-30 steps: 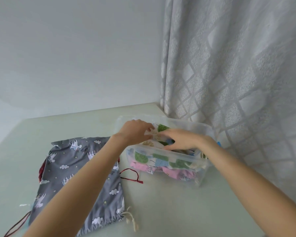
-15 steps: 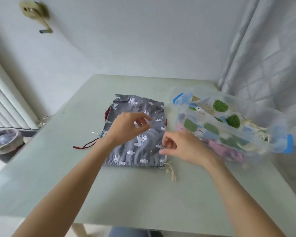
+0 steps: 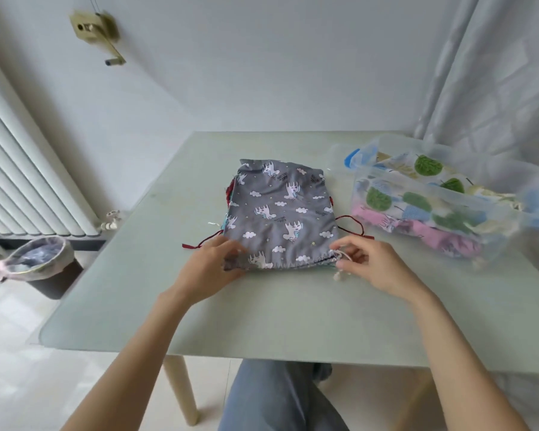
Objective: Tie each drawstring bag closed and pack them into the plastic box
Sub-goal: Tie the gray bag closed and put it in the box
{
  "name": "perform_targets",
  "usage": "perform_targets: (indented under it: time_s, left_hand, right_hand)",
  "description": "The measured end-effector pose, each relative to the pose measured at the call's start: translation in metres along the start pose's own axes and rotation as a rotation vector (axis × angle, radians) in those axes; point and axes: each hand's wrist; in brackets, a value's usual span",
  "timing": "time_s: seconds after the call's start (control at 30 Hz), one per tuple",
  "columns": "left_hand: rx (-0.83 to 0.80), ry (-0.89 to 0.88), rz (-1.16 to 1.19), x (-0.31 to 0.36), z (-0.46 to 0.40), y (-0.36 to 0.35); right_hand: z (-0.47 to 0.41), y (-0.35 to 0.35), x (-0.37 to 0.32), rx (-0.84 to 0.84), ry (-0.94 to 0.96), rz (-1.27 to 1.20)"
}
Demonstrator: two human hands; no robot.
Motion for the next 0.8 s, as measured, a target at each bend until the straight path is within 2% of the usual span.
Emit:
perform_targets:
  time_s: [0.2,0.3,0.4,0.47,0.63,0.73,0.8]
  left_hand:
    - [0.180,0.044,0.005,-0.014,0.018,0.009]
    - [0.175,0.059,-0.065,-0.017,0.022,0.018]
    - [0.141,0.045,-0.110,-0.016,0.026,0.026]
    - [0.180,0.052,-0.098,-0.016,0.027,0.031]
    - [0.437,0.087,0.325,-0.012,0.030,0.040]
    - [0.479,0.194,0.675,-0.002,0.025,0.036]
    - [0.485,0.166,0.946,0.008,0.019,0.027]
  right_hand:
    - [0.002,0.000,-0.003,0.254,-0.062,0.007]
    - [-0.001,0.001,-0.005,0.326,-0.066,0.145]
    - [-0.004,0.006,-0.006,0.367,-0.103,0.083]
    - [-0.004,0.009,-0.008,0.398,-0.124,0.035]
    - [-0.007,0.005,0.000,0.386,-0.190,-0.109]
    - [-0.012,-0.003,-0.006,0.374,-0.179,-0.295]
    - [-0.016,-0.008,-0.015,0.391,-0.119,-0.476]
Point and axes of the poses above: each hand's wrist, its own z-axis away from the middle knuckle, its own y-axis out of the back of the hand, x = y × z, and after that the axes turned 15 degrees about z, right-handed
